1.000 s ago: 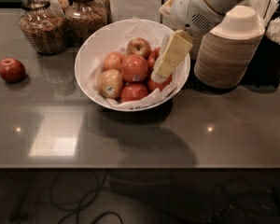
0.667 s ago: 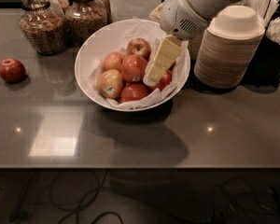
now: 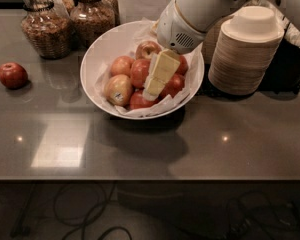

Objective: Pick apple from white bowl

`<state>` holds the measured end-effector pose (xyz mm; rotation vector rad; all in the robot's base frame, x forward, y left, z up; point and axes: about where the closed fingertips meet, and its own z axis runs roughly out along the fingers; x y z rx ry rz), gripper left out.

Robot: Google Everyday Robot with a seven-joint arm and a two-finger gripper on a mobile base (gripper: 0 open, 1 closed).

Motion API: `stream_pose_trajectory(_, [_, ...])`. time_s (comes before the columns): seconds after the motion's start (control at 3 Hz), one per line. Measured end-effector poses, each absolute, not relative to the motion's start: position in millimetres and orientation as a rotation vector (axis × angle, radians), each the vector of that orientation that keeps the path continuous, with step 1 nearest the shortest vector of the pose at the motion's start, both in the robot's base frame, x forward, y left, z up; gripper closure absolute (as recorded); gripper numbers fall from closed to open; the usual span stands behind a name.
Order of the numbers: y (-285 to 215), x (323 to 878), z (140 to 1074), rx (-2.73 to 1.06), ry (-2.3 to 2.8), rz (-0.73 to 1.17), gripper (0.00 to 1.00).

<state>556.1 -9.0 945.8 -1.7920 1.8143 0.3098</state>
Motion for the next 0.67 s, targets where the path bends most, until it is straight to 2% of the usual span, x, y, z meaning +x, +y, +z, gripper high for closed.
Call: stream_pose_trajectory(0.67, [-7.2,563.9,932.7,-1.794,1.838,0.323,0.11])
